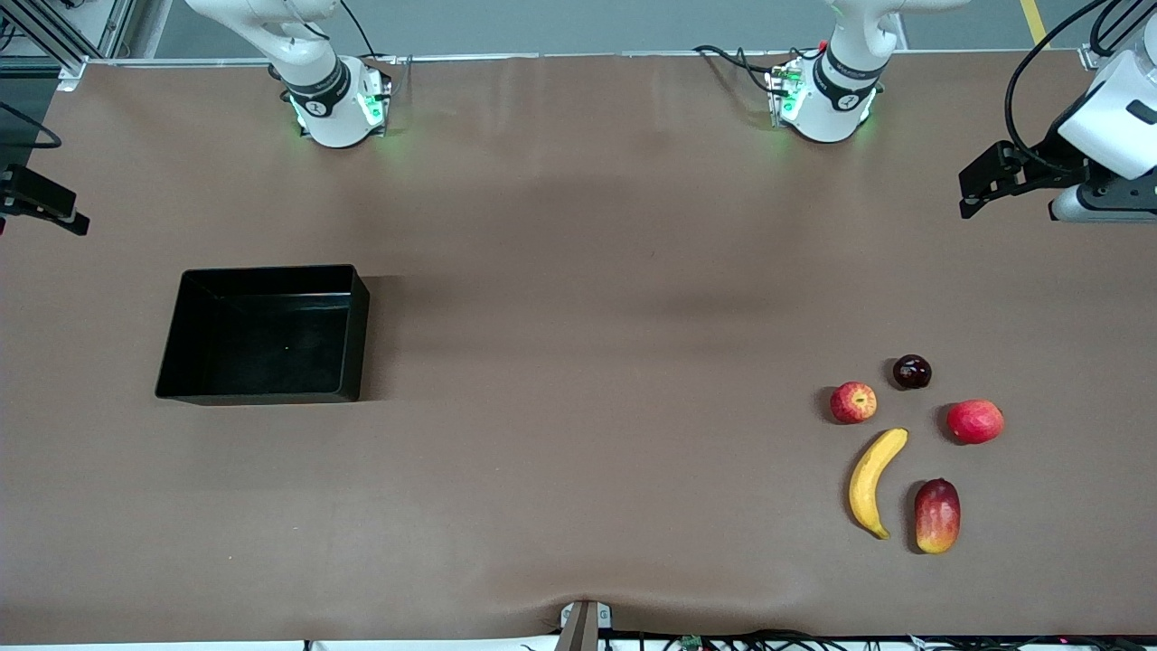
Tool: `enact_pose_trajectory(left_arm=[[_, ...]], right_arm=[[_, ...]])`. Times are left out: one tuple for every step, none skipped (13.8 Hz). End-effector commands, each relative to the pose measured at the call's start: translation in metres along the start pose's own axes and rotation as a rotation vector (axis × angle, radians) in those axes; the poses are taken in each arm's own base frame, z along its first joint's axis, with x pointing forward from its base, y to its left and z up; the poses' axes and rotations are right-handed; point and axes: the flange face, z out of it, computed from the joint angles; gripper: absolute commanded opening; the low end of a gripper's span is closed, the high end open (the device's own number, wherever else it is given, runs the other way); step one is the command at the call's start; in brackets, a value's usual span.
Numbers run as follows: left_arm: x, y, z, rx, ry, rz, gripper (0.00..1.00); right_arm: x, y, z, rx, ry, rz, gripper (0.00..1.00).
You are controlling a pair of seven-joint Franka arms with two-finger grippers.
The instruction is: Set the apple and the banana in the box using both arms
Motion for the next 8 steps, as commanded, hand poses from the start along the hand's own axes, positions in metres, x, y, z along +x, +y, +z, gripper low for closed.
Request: enact_pose_trajectory(left_arm=[[-0.001, 0.003, -0.003, -0.011, -0.008, -0.003, 1.0], [-0.001, 0.001, -0.003, -0.01, -0.008, -0.007, 1.0], [0.0, 0.0, -0.002, -0.009, -0.008, -0.007, 1.0], [0.001, 0.0, -0.002, -0.007, -0.01, -0.004, 1.0], [0.001, -0.001, -0.001, -0.006, -0.011, 0.001, 1.0], [0.006, -0.003, 0.007, -0.005, -0.025, 0.001, 1.0], [0.009, -0.006, 0.011, 0.002, -0.029, -0.004, 1.0], [0.019, -0.007, 0.026, 0.018, -0.049, -0.004, 1.0]], right_arm=[[0.001, 0.002, -0.004, -0.007, 0.025, 0.015, 1.0], [0.001, 0.002, -0.004, -0.007, 0.023, 0.015, 1.0], [0.001, 0.003, -0.004, -0.007, 0.023, 0.017, 1.0], [0.0, 0.003, -0.004, -0.006, 0.019, 0.017, 1.0], [0.0, 0.003, -0.004, -0.006, 0.017, 0.017, 1.0], [0.0, 0.004, -0.004, -0.006, 0.019, 0.02, 1.0], [0.0, 0.006, -0.004, -0.006, 0.019, 0.023, 1.0], [0.0, 0.007, -0.004, -0.007, 0.025, 0.024, 1.0]])
